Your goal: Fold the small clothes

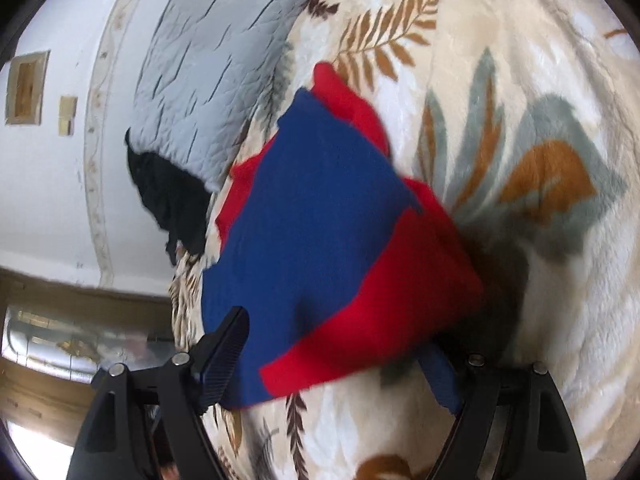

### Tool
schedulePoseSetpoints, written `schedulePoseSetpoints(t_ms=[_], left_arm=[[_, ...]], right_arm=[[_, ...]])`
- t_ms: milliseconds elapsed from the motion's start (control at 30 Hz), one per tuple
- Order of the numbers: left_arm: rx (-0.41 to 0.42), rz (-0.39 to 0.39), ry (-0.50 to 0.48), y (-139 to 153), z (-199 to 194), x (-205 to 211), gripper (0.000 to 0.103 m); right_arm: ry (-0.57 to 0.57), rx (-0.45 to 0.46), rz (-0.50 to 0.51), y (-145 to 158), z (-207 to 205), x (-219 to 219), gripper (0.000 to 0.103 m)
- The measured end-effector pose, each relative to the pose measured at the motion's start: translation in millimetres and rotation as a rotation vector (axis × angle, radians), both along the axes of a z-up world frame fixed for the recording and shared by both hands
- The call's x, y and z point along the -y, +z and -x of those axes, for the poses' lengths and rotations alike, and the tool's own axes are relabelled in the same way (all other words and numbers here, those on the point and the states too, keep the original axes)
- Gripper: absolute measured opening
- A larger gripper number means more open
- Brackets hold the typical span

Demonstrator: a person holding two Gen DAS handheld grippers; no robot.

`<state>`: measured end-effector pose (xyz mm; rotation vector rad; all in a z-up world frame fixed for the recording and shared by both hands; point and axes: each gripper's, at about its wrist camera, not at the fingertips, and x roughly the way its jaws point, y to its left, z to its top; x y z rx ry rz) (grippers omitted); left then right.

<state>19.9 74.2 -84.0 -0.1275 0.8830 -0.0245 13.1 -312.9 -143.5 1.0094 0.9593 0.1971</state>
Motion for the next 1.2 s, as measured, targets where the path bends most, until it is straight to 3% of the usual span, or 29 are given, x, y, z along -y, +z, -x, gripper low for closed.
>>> schedulePoseSetpoints(t_ms=[133,267,333,433,500,600,667,900,1067,1200], left_arm=[[0.029,-0.027,-0.004,-2.9,-0.7,6.5,0.060],[-0.125,-0.100,-0.036,-44.6,-21.6,18.5,0.060],[-0.076,-0.145,-0.052,-40.0,-15.1,24.5,0.060],[-0.019,-0.092,-0.057,-22.3,-9.6,24.6,0.060],[-0.012,-0.103,-0.047,-20.5,-14.4,26.2,0.060],[-0.121,-0.146,-0.035,-43.7,-27.3,28.4,0.060],[-0.090,-0.158,-0.034,-40.8,-22.2,29.7,0.060],[-0.110,-0.135,-0.027,-36.3,-22.2,29.9,0.060],[-0.112,-0.128,-0.031,-35.1,-20.3,30.0,0.060],[-0.109,-0.128,-0.030,-32.9,-18.7,30.3,0.060]], right_arm=[[-0.030,0.047,0.067,13.7,-2.3,3.2,0.082],[-0.004,0.056,0.099,11.3,-15.4,-0.8,0.082],[0.003,0.058,0.094,9.2,-19.2,-2.4,0.082],[0.002,0.087,0.097,16.6,-22.6,-1.2,0.079],[0.003,0.089,0.102,18.8,-26.4,-1.7,0.079],[0.028,0.061,0.138,12.6,-35.8,-6.1,0.078],[0.033,0.047,0.146,8.8,-37.4,-6.8,0.070],[0.040,0.023,0.184,3.9,-36.3,-5.3,0.051],[0.031,-0.007,0.114,-9.5,-32.7,5.4,0.039],[0.066,-0.023,0.071,-15.3,-34.0,9.5,0.039]])
